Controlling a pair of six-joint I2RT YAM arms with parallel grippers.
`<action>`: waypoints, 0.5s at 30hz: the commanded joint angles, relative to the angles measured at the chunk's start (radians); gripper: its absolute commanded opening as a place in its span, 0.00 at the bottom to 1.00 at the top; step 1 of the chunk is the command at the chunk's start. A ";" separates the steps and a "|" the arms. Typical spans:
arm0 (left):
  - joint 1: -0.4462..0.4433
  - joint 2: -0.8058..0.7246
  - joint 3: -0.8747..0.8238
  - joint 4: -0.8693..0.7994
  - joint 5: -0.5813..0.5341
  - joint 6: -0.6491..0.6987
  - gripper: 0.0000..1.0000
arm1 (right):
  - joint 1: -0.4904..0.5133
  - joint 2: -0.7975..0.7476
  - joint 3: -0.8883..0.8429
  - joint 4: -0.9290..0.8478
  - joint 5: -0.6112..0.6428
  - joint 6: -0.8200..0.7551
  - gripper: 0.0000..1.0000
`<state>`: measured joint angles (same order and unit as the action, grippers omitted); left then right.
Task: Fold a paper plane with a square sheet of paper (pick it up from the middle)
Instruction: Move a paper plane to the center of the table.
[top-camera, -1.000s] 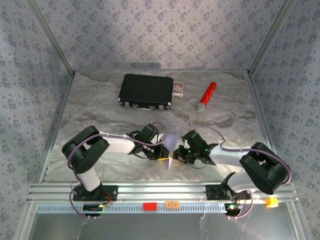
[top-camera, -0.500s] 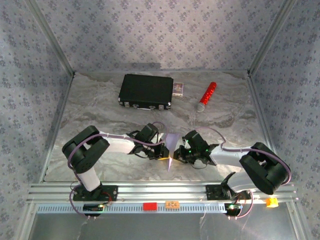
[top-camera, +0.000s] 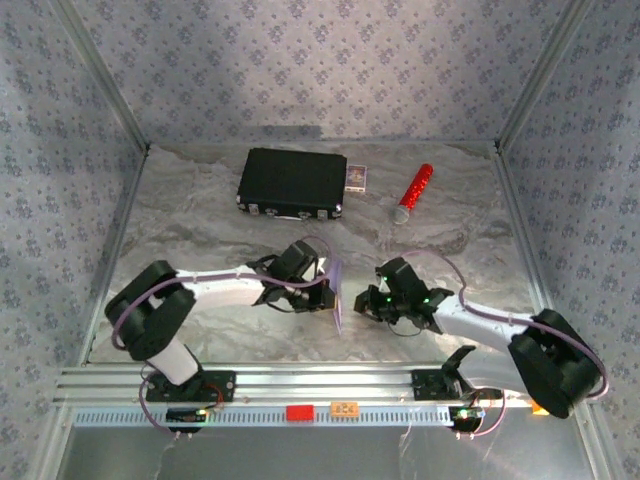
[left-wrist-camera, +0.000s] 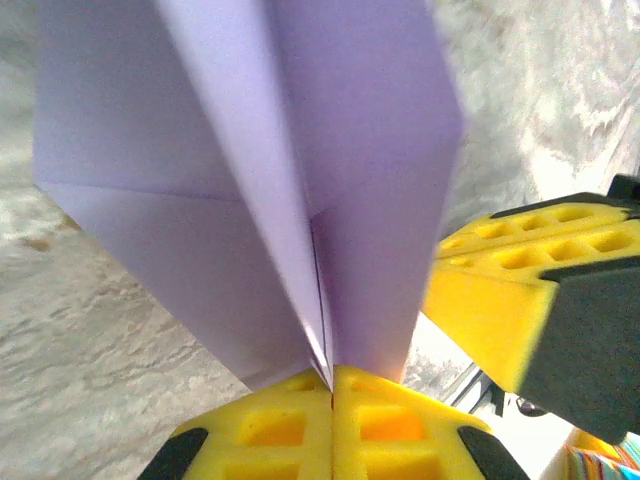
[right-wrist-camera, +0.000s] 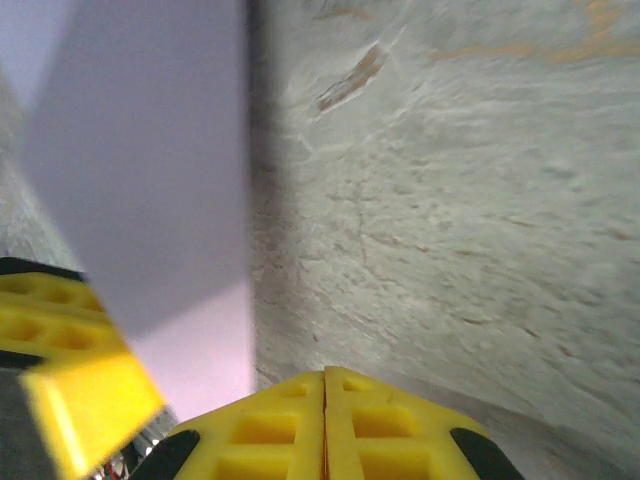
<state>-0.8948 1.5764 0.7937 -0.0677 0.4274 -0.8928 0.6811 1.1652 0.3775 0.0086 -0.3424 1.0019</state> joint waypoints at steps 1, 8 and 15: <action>-0.021 -0.077 0.085 -0.273 -0.234 0.051 0.05 | -0.015 -0.067 0.017 -0.152 0.081 -0.019 0.10; -0.057 -0.050 0.240 -0.597 -0.489 0.092 0.04 | -0.027 -0.127 -0.011 -0.130 0.094 0.010 0.11; -0.083 0.042 0.292 -0.672 -0.525 0.098 0.04 | -0.022 -0.100 0.014 -0.123 0.086 0.004 0.11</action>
<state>-0.9649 1.5860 1.0554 -0.6334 -0.0471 -0.8181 0.6567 1.0542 0.3767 -0.0902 -0.2749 1.0039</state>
